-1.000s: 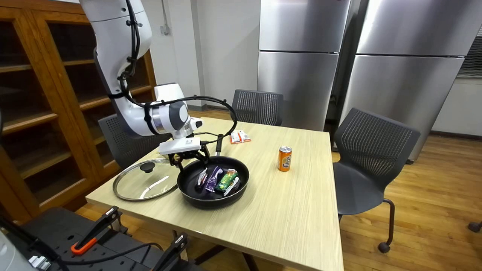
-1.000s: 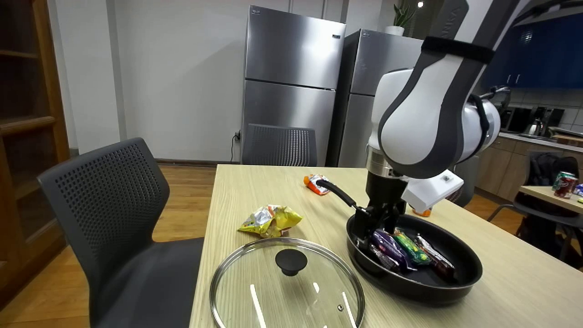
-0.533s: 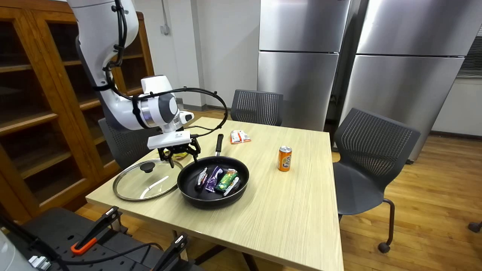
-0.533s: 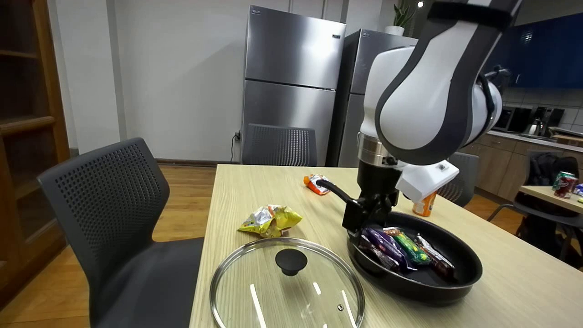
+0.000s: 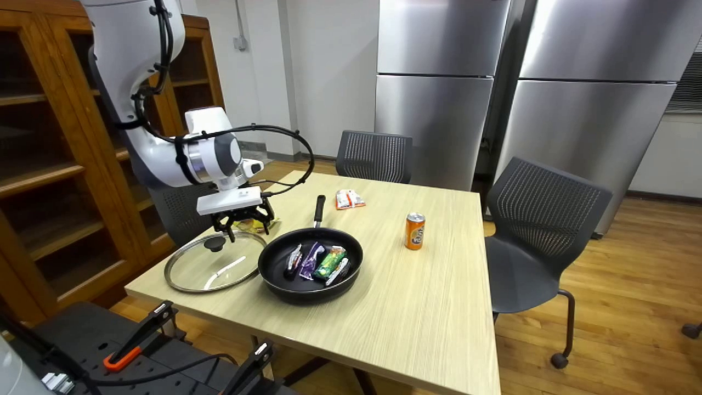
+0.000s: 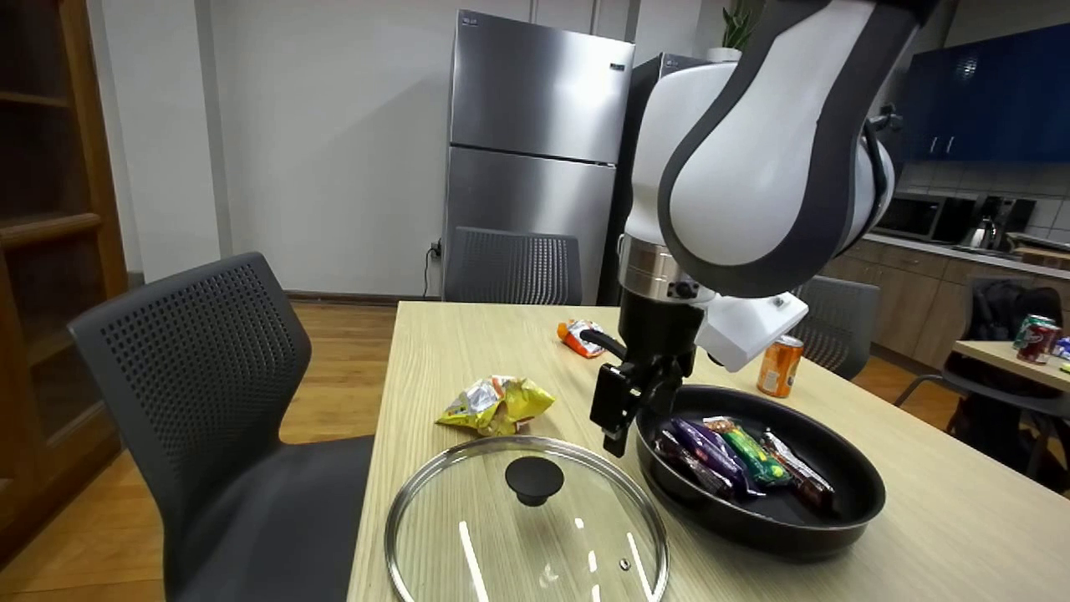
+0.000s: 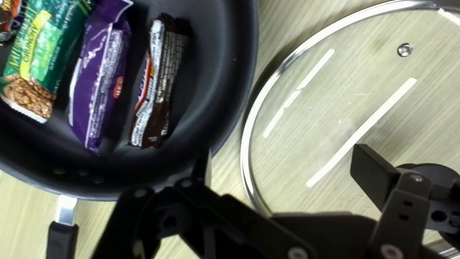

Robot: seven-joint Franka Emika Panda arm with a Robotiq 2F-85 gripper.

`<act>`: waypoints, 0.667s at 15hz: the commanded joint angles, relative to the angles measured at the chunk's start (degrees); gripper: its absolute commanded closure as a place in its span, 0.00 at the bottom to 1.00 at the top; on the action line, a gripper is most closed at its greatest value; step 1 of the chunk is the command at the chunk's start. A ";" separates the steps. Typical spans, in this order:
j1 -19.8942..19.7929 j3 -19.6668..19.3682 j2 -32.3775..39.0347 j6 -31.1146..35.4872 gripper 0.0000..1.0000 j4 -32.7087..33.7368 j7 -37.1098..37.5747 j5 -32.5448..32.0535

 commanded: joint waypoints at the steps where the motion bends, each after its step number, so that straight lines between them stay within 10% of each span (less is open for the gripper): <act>1: 1.45 2.15 -2.04 -1.93 0.00 -0.97 1.58 -2.09; 10: 6.01 4.30 0.18 -5.64 0.00 2.28 1.98 -3.86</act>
